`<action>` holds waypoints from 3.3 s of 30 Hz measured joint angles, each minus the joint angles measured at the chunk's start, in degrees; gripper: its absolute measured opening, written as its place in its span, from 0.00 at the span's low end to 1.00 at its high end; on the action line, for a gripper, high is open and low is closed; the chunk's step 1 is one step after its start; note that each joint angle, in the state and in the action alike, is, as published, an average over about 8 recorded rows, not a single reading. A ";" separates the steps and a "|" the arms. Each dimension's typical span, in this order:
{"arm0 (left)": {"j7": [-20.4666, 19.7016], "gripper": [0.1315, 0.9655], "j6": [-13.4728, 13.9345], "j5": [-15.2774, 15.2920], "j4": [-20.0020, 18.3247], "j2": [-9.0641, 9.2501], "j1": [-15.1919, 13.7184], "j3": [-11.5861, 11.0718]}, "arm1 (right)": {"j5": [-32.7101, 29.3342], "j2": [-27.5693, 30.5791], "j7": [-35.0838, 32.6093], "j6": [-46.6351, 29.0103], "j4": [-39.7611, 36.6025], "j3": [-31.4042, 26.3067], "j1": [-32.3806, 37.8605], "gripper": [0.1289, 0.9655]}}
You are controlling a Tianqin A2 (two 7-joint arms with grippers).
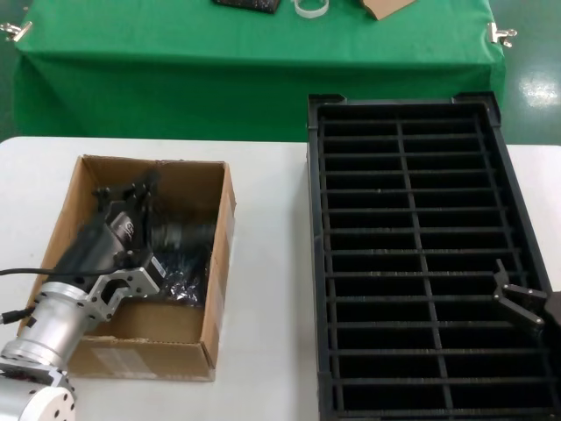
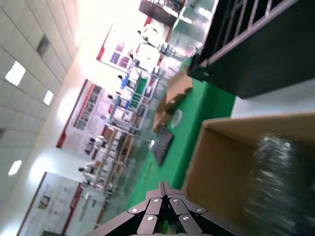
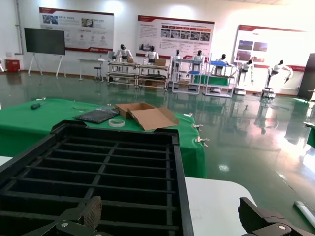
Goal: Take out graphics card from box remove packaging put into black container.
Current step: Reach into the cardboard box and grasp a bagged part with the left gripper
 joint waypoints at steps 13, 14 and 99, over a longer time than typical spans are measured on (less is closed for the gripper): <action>-7.87 0.01 -2.96 5.85 0.27 -4.55 -2.57 2.52 | 0.00 0.00 0.00 0.00 0.00 0.00 0.00 1.00; -9.38 0.01 -2.64 6.23 0.90 -4.79 -3.28 3.41 | 0.00 0.00 0.00 0.00 0.00 0.00 0.00 1.00; -72.09 0.05 10.82 57.65 9.00 -6.97 -12.55 16.34 | 0.00 0.00 0.00 0.00 0.00 0.00 0.00 1.00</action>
